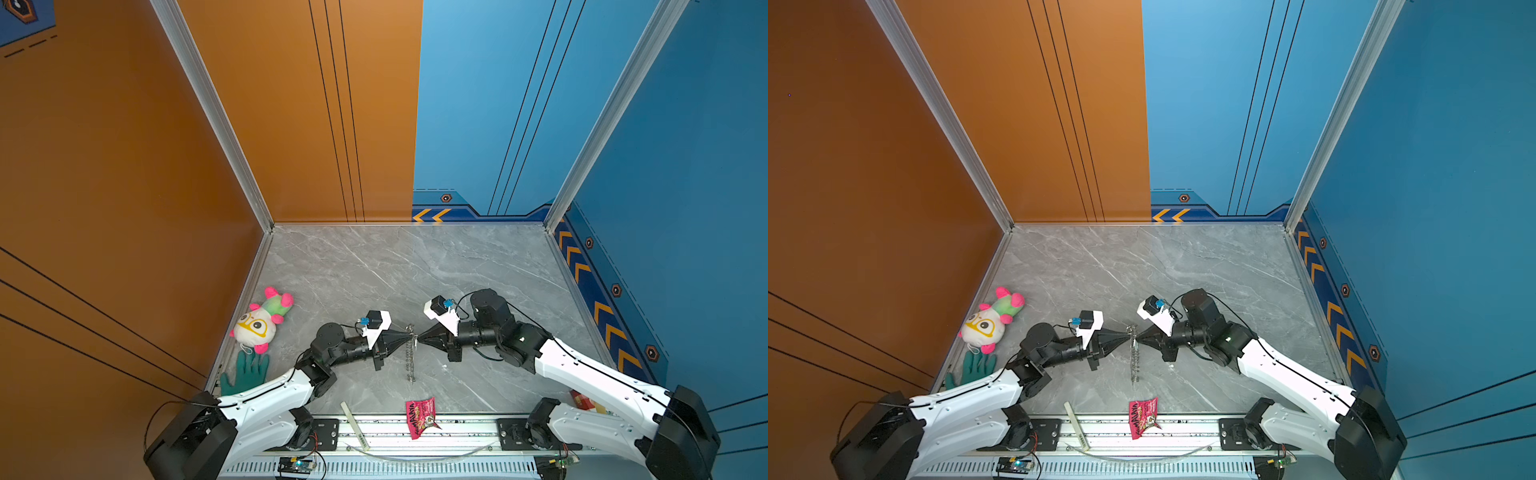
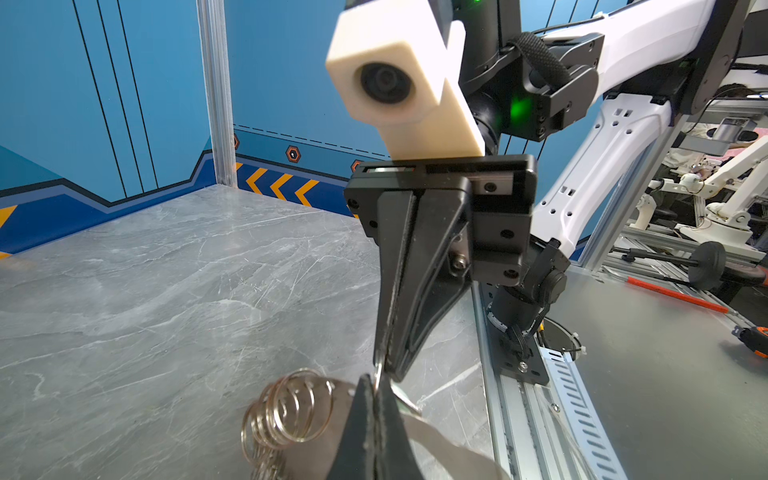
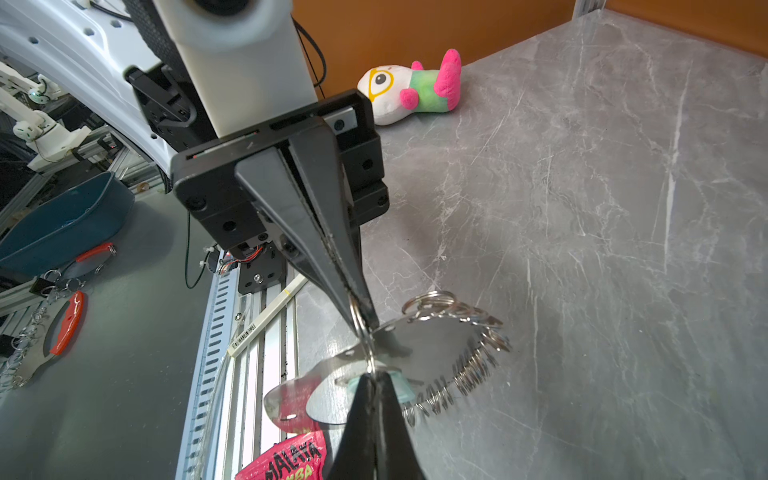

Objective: Attach keys to a key ring
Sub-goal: Insert the key into the keyring.

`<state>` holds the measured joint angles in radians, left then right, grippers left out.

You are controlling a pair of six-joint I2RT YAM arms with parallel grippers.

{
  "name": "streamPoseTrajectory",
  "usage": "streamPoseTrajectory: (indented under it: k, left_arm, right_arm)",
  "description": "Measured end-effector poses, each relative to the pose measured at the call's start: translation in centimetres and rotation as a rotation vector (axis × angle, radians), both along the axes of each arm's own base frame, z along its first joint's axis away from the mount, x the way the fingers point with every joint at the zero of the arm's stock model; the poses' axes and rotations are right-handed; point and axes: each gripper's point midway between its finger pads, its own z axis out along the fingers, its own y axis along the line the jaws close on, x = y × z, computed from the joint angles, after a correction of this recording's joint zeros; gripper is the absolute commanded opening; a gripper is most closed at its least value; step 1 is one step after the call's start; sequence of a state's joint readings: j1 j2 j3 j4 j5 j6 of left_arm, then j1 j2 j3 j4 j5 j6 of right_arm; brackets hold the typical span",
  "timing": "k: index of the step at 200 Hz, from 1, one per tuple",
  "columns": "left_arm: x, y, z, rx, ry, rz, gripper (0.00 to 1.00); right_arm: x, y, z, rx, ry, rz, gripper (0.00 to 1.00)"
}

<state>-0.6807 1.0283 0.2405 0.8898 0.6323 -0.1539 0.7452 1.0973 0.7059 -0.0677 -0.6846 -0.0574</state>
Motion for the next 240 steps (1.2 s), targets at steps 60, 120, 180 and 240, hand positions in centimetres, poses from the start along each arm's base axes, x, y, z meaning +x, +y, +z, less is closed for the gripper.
streamPoseTrajectory:
  k: [60, 120, 180, 240]
  left_arm:
    - [0.0, 0.0, -0.1, 0.004, -0.004, 0.004, 0.0]
    - [-0.1, 0.3, -0.6, 0.018, 0.003, 0.008, 0.0]
    - [0.3, 0.6, -1.6, 0.039, 0.028, 0.043, 0.0]
    - [0.5, 0.6, -1.6, 0.034, 0.039, 0.052, 0.0]
  right_arm:
    - [0.0, 0.1, -0.4, -0.008, 0.09, -0.037, 0.0]
    - [-0.2, 0.9, -2.0, -0.083, 0.171, -0.103, 0.0]
    - [0.7, 1.6, -3.2, -0.123, 0.2, -0.129, 0.0]
    - [1.5, 2.1, -3.5, -0.135, 0.202, -0.143, 0.0]
